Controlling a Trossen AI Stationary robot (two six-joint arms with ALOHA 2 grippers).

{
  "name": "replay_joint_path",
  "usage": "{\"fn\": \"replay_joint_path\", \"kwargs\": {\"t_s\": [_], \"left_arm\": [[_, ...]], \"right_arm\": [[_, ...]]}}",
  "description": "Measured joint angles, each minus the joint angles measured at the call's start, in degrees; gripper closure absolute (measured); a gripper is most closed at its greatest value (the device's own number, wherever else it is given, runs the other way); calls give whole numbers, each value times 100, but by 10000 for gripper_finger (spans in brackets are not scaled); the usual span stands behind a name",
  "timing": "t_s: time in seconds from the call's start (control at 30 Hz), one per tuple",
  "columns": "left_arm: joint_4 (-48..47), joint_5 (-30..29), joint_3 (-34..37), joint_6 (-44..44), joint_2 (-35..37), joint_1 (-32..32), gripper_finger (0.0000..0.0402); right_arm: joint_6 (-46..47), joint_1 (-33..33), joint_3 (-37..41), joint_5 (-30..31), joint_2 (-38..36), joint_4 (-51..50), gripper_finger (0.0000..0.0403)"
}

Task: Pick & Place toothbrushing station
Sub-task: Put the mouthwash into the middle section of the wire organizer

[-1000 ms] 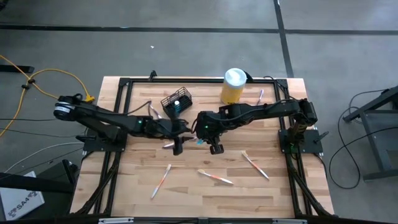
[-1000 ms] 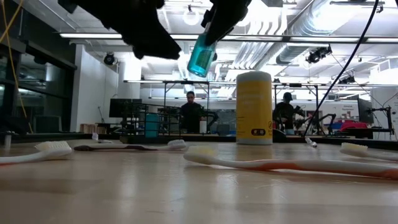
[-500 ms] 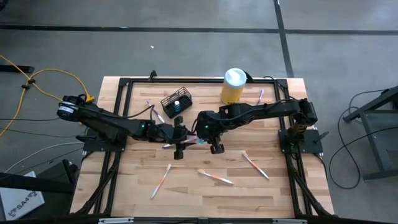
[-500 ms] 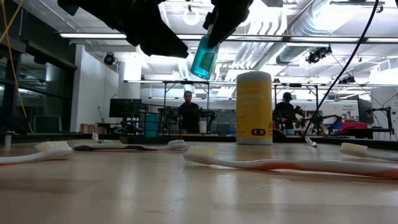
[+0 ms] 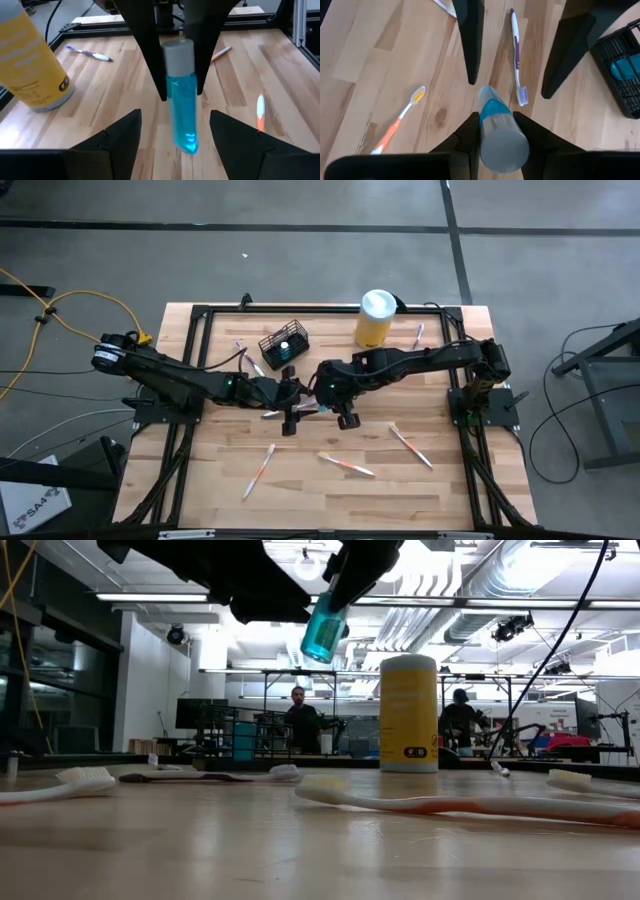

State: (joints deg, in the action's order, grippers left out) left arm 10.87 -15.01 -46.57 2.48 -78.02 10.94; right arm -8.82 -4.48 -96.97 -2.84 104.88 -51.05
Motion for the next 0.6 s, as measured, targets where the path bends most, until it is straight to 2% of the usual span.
{"fn": "replay_joint_path", "kwargs": {"t_s": [0.3, 0.6], "left_arm": [[178, 321, 0, 98, 0, 0, 170], [169, 322, 0, 96, 2, 0, 170]], "right_arm": [[-46, -43, 0, 141, 0, 251, 317], [-70, -122, 0, 260, 0, 410, 317]]}}
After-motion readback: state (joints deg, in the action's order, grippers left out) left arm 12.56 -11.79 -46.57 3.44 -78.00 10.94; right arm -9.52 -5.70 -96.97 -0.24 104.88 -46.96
